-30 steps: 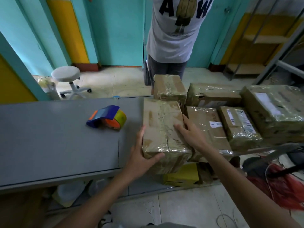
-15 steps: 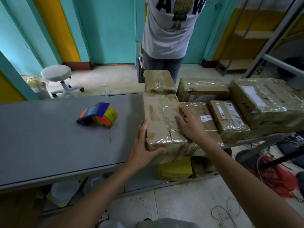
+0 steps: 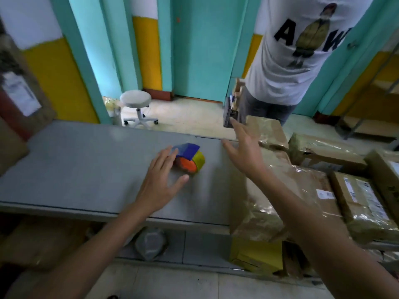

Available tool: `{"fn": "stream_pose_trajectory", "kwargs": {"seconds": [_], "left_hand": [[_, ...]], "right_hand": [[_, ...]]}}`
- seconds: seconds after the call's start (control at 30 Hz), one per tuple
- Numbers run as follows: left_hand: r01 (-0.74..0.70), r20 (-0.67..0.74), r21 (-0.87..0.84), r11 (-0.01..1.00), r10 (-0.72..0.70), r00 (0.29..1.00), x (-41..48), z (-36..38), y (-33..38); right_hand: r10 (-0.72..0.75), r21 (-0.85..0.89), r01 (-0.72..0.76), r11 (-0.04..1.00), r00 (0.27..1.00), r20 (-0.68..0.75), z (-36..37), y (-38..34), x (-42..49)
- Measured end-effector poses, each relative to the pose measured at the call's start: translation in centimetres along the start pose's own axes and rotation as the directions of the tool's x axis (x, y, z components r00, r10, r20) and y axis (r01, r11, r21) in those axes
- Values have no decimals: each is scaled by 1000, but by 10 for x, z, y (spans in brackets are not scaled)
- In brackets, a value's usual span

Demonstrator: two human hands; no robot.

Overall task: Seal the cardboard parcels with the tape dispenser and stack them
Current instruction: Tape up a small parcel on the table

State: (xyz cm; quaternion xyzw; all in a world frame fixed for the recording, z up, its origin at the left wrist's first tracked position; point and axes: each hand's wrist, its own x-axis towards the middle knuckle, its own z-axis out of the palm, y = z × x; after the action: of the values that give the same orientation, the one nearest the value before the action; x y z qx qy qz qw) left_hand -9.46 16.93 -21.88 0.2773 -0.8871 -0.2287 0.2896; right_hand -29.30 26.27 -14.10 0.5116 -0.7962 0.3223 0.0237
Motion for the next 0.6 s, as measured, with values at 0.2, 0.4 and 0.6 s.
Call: {"fn": "stream_pose_trajectory", "kwargs": {"seconds": [0.2,0.4,0.6], "left_hand": [[203,-225,129,971,-171,959,-15,-124,-68],[373,-459,141,917,-274,845,-44,-262,-135],[380,-588,299,875,-144,796,-65,-360,-186]], "right_hand": [[-235,146,221,964,968,90,72,-128,65],[-407,337,355,872,908,97,149,-270,103],[-519,426,439,791,850,89,211,-389,119]]}}
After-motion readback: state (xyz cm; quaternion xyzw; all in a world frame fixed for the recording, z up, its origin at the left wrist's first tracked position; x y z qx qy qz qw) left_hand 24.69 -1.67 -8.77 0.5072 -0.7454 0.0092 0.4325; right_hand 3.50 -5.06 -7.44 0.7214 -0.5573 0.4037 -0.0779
